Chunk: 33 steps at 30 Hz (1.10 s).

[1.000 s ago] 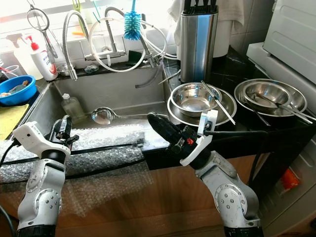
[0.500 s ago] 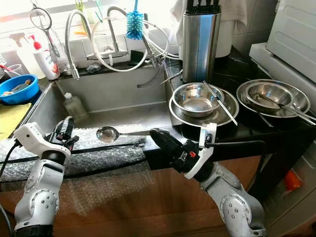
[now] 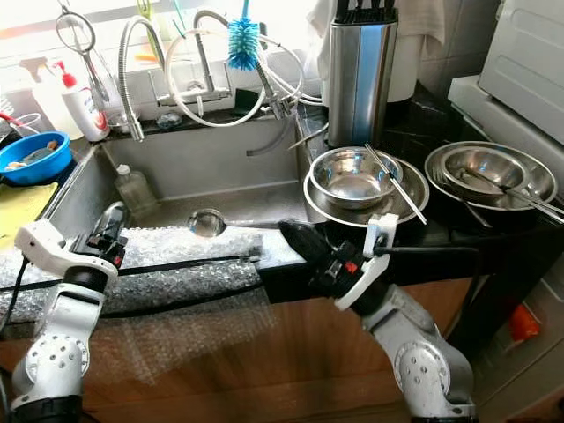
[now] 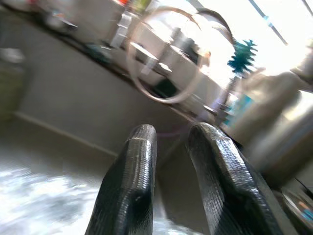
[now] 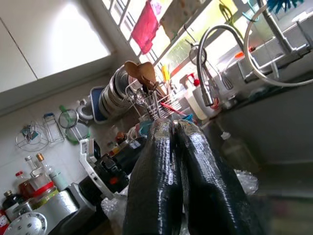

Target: Kitchen organization

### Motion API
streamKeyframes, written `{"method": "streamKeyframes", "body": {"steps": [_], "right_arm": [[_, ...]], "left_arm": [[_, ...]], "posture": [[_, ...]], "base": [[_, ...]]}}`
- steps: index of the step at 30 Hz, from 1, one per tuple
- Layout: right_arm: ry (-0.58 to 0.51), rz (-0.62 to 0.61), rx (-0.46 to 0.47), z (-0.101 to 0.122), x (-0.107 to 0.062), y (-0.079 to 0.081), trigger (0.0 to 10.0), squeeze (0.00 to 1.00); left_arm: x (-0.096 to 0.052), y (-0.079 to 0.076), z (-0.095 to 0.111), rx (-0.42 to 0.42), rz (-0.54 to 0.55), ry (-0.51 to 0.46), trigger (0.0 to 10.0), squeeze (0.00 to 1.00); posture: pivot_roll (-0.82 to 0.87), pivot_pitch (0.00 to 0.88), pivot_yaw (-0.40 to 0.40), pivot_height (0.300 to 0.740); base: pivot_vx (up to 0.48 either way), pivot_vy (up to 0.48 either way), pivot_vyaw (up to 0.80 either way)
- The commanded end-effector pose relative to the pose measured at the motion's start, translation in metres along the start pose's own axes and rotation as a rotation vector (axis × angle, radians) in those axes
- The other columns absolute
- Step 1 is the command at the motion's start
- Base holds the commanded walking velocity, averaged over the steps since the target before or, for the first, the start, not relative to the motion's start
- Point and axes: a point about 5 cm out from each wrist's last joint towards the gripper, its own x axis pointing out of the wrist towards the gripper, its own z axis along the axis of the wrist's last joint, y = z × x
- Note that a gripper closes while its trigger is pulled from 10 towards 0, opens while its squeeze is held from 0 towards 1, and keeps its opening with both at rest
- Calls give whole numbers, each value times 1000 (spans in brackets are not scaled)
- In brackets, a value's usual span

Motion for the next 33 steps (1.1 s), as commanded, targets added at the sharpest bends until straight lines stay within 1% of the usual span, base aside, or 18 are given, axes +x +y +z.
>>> {"method": "streamKeyframes", "body": {"steps": [1,2,4,8,10,12,13,15,17,19,22,25,27,30,33], "right_arm": [[-11,23,-2,3,4,3,10000,0],[-9,29,-4,3,4,4,10000,0],[-15,31,-1,5,4,4,10000,0],[-12,34,-2,5,4,4,10000,0],[-12,36,-1,5,4,5,10000,0],[-13,39,-1,5,5,5,10000,0],[-13,39,-1,5,5,5,10000,0],[-24,27,1,6,6,3,10000,0],[-29,27,4,7,6,3,10000,0],[-34,33,3,8,7,4,10000,0],[-39,32,7,7,8,4,10000,0],[-36,33,7,6,8,4,10000,0],[-21,43,-4,4,9,6,10000,0],[-9,49,-17,4,9,6,10000,0],[-22,46,12,2,10,7,10000,0]], "left_arm": [[3,-7,7,24,-80,20,10000,0],[3,-7,10,38,-117,48,10000,0],[1,-6,14,33,-171,92,10000,0],[-5,-4,11,17,-230,167,10000,0],[-6,-4,9,9,-246,188,10000,0],[-8,-4,7,-34,-292,227,10000,0],[-8,-4,7,-34,-292,227,10000,0],[-8,-3,5,-79,-311,244,10000,0],[-9,-6,3,-128,-347,264,10000,0],[-11,-12,-5,-182,-376,294,10000,0],[-12,-16,-17,-186,-389,346,10000,0],[-13,-20,-23,-207,-409,356,10000,0],[-13,-24,-24,-236,-439,364,10000,0],[-13,-26,-25,-244,-448,368,10000,0],[-11,-32,-23,-262,-486,350,10000,0]], "posture": [[-98,0,151,740],[-97,0,151,740],[-97,0,153,740],[-97,0,155,740],[-96,0,154,740],[-96,0,155,740],[-96,0,155,740],[-95,0,154,740],[-98,0,156,740],[-100,0,158,740],[-98,0,160,740],[-100,0,159,740],[-102,0,160,740],[-102,0,160,740],[-101,0,160,740]], "base": [[0,0,0],[0,0,0],[0,0,0],[0,0,0],[0,0,0],[0,0,0],[0,0,0],[0,0,0],[0,0,0],[0,0,0],[0,0,0],[0,0,0],[0,0,0],[0,0,0],[0,0,0]]}}
